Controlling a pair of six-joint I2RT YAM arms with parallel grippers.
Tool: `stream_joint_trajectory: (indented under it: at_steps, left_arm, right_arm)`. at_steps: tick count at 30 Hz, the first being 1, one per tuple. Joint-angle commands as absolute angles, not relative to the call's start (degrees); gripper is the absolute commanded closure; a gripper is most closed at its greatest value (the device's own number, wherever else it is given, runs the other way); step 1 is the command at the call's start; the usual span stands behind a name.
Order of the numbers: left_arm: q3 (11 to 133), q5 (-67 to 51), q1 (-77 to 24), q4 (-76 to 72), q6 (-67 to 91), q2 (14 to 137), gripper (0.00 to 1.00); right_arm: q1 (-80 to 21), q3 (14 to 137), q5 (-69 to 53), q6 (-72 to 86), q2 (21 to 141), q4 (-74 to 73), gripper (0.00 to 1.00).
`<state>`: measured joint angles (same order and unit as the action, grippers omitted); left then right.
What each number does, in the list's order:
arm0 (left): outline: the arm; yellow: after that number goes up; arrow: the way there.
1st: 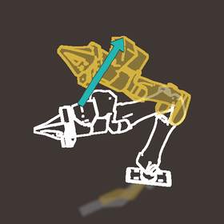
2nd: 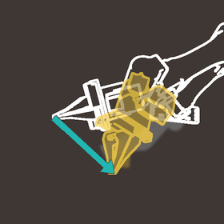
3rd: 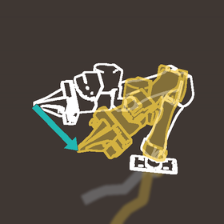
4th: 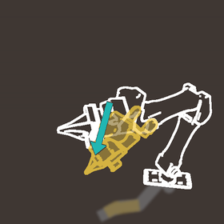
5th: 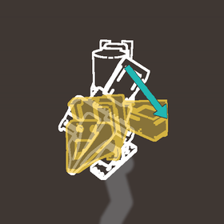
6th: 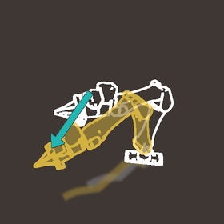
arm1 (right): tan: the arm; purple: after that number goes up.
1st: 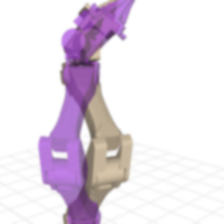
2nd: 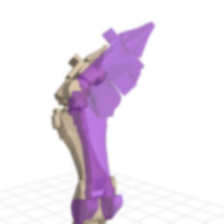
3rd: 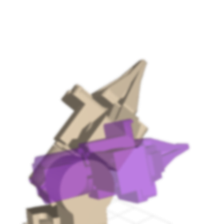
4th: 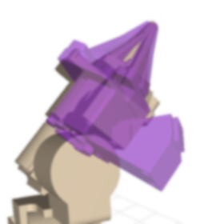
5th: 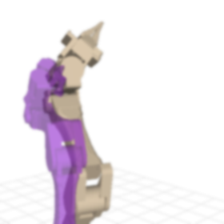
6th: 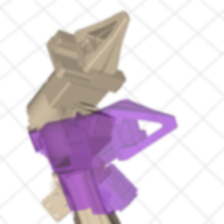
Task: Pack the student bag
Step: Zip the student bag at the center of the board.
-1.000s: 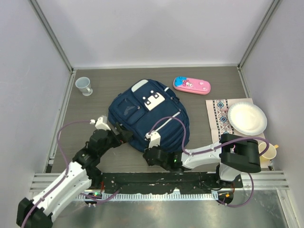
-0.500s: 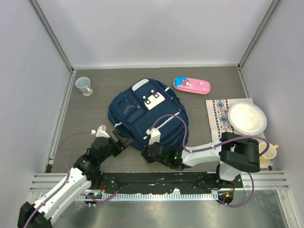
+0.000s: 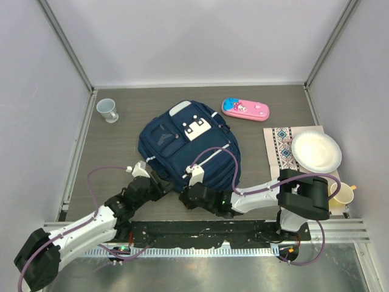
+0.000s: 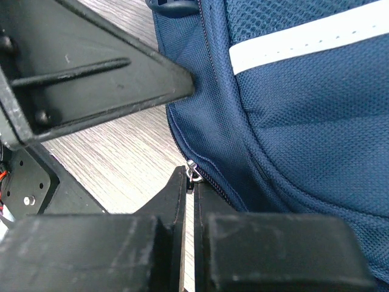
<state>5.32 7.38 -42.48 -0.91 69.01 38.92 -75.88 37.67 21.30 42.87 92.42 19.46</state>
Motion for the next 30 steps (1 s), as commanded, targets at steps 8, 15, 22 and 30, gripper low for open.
stream_joint_trajectory:
  at_steps: [8,15,22,30]
  left_arm:
    - [10.5,13.9,-42.6,-8.2,62.1,48.0,0.89]
    - [14.1,16.9,-42.5,-5.0,58.2,51.3,1.0]
    - [15.5,18.8,-41.7,-0.8,54.8,50.0,1.0]
    - [16.7,22.7,-35.3,9.6,50.2,43.7,1.0]
  right_arm:
    - [-77.0,34.9,22.2,44.4,88.2,19.3,0.99]
    - [-79.4,34.6,28.0,47.8,84.6,9.9,0.99]
    - [-82.5,35.6,36.8,51.7,78.0,-4.1,0.99]
    - [-82.5,34.0,33.7,49.7,73.8,-7.2,0.99]
